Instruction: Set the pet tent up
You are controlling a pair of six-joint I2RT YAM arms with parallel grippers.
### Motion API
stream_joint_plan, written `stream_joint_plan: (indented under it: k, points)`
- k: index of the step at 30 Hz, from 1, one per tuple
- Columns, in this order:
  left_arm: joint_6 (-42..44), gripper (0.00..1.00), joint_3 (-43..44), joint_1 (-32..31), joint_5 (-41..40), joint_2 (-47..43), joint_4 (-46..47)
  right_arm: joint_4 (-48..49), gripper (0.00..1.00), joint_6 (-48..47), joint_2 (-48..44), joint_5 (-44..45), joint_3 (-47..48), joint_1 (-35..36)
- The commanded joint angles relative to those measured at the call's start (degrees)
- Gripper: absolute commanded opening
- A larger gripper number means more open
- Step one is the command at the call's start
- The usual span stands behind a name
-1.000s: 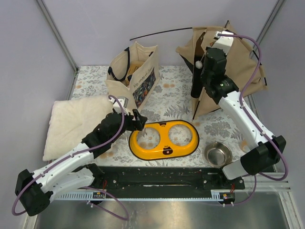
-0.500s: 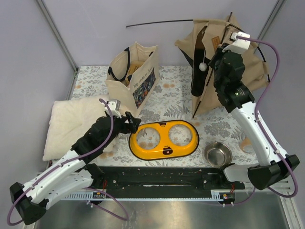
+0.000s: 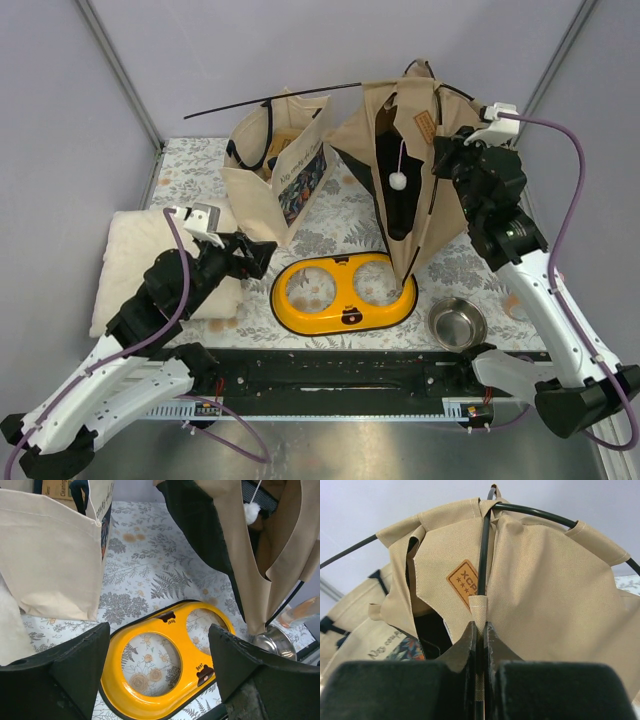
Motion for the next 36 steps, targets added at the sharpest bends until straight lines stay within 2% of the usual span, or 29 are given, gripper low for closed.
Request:
stream_joint_plan:
  k: [1,7,13,19,23,27,31,36]
  points:
    - [1.21,0.82,3.35,0.22,-0.11,-1.44,-1.87,6.81,0.00,1.62,-4.86,-5.40,0.88,-0.31]
    - [2.70,0.83,8.53,0.13,6.03,-1.53,-2.57,6.80,0.00,-3.92,-3.90,-15.58,-1.84,-0.66]
    - [3.49,0.83,14.42,0.22,13.25,1.63,-4.59,11.90,0.00,-9.54,-1.79,-29.38,-6.15,-2.33]
    - [2.88,0.83,15.31,0.22,11.33,3.92,-5.82,11.90,0.00,-5.61,2.08,-43.62,-6.68,-9.53]
    - [2.97,0.84,16.45,0.13,5.19,7.07,-4.95,14.01,0.00,-4.10,1.65,-46.90,-10.27,-11.56]
    - [4.89,0.84,23.46,0.13,2.80,15.84,-3.45,15.15,0.00,-3.31,1.21,-49.18,-12.30,-12.00]
    - [7.79,0.85,33.30,0.22,5.51,27.18,-4.23,15.51,0.00,-4.01,1.20,-51.29,-13.36,-12.27]
    - [11.05,0.86,45.96,3.29,7.80,41.95,-7.58,15.07,0.00,-6.03,1.12,-54.53,-14.59,-13.85]
